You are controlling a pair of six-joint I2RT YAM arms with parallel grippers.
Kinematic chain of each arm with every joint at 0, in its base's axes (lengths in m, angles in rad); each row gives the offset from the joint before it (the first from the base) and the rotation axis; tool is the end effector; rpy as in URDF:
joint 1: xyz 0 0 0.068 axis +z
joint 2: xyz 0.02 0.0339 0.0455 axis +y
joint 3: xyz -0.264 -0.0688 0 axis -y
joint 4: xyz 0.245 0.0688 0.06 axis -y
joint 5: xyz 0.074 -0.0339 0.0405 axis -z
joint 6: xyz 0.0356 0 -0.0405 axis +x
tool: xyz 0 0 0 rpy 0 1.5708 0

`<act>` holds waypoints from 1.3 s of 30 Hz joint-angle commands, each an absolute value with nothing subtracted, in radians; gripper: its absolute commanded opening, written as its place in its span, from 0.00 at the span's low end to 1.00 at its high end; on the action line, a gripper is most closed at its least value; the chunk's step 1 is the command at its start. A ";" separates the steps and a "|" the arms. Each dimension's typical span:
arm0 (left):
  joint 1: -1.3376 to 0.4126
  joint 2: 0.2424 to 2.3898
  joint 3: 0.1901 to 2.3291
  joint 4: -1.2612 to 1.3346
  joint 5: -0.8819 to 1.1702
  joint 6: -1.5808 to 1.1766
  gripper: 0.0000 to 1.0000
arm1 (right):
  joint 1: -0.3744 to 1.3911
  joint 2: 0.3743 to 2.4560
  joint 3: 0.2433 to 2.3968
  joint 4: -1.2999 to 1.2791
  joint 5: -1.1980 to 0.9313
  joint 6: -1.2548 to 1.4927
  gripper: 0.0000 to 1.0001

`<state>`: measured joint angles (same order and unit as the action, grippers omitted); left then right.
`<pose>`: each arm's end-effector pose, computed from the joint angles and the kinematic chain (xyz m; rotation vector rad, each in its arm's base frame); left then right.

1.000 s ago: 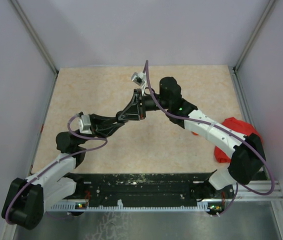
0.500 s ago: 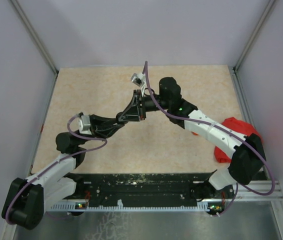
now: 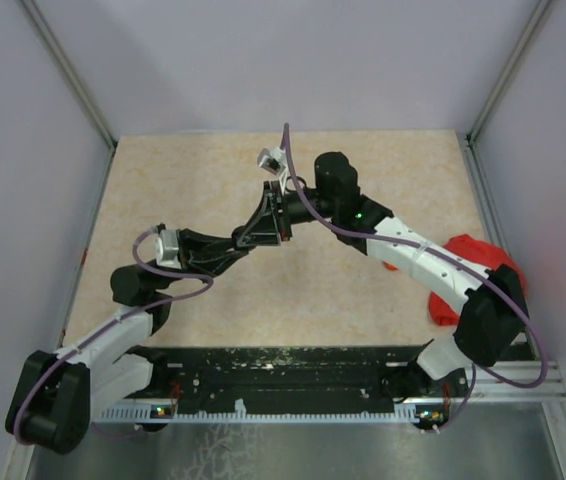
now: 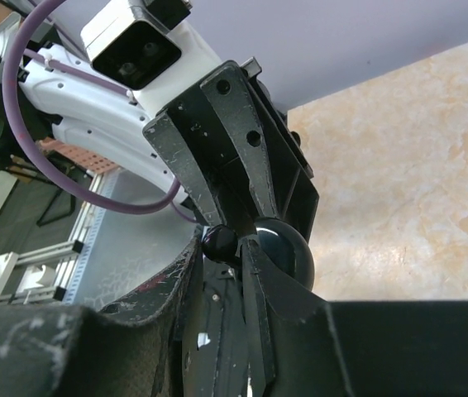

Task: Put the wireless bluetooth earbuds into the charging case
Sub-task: Place the earbud in the charging case.

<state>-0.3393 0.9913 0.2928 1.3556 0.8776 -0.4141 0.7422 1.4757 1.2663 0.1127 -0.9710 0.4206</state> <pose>0.1590 -0.0851 0.2819 0.8198 0.9255 -1.0595 0.2312 0.2519 0.3750 -1.0963 1.5772 1.6274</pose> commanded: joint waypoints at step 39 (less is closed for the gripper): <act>-0.336 0.791 0.369 0.792 0.514 -0.116 0.01 | 0.736 1.366 1.339 -0.211 -0.463 0.077 0.54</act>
